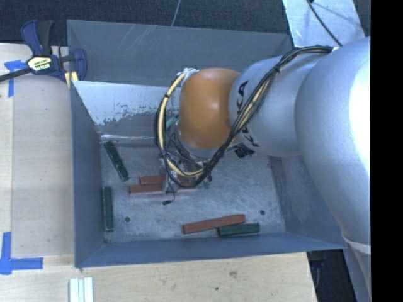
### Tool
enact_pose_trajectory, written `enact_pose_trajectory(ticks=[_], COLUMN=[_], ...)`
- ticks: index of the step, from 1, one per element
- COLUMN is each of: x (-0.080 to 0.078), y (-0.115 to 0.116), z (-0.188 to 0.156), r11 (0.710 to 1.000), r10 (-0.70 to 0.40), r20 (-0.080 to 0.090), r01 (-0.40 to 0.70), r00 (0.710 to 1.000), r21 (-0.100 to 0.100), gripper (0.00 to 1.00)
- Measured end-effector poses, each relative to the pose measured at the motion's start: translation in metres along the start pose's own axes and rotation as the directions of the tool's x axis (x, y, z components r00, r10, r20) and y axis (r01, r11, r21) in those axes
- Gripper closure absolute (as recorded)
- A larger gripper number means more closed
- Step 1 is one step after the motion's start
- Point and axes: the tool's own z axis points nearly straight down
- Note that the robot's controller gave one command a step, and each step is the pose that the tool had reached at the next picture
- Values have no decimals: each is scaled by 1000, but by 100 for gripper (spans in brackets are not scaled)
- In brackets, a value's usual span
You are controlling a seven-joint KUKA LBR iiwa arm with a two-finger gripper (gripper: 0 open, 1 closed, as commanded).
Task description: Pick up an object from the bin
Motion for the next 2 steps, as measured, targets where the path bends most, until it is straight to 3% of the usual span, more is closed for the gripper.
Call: enact_pose_trajectory(ticks=[2], x=[-2], y=[0], z=[-34], r11=[1000], r10=[0], r20=[9], r01=[0], r00=[1000], r21=[-1], gripper=[100])
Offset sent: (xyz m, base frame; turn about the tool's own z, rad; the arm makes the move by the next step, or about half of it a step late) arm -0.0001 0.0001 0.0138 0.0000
